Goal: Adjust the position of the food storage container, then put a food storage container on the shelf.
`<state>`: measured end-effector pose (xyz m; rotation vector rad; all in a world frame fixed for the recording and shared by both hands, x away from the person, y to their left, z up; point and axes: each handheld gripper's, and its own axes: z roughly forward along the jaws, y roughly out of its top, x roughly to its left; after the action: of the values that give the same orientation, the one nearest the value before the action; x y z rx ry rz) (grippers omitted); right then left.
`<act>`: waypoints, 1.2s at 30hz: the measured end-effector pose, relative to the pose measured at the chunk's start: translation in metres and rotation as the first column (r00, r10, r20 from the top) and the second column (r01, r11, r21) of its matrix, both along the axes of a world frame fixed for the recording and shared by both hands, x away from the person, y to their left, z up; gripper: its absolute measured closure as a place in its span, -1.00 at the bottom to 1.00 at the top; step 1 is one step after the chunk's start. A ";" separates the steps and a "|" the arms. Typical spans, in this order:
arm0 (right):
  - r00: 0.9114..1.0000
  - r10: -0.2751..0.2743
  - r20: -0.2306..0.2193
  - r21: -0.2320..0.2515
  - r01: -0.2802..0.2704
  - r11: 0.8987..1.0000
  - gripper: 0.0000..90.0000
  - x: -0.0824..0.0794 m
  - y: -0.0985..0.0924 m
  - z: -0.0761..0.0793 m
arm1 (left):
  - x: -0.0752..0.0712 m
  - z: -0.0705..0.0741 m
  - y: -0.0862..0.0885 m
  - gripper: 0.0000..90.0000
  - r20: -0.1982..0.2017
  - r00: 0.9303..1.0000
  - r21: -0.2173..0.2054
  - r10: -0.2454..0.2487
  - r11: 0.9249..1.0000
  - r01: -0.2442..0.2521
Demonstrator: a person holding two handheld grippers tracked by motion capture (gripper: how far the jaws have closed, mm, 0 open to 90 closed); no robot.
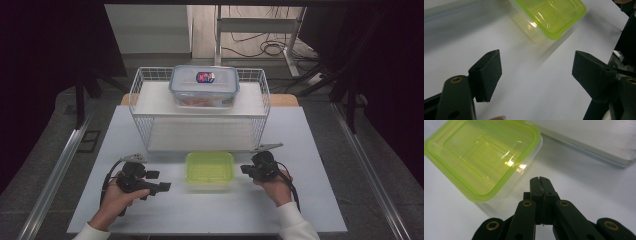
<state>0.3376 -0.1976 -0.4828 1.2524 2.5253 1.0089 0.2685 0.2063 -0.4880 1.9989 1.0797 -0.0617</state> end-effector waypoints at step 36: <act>0.999 -0.033 -0.020 0.249 0.037 0.968 -0.17 -0.007 -0.018 0.010 | 0.046 -0.005 -0.036 -0.50 -0.099 0.987 -0.110 0.125 0.985 -0.136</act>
<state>0.3306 -0.2152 -0.4727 1.3665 2.4366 1.3484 0.3148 0.1701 -0.4934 1.8321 1.2360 -0.1453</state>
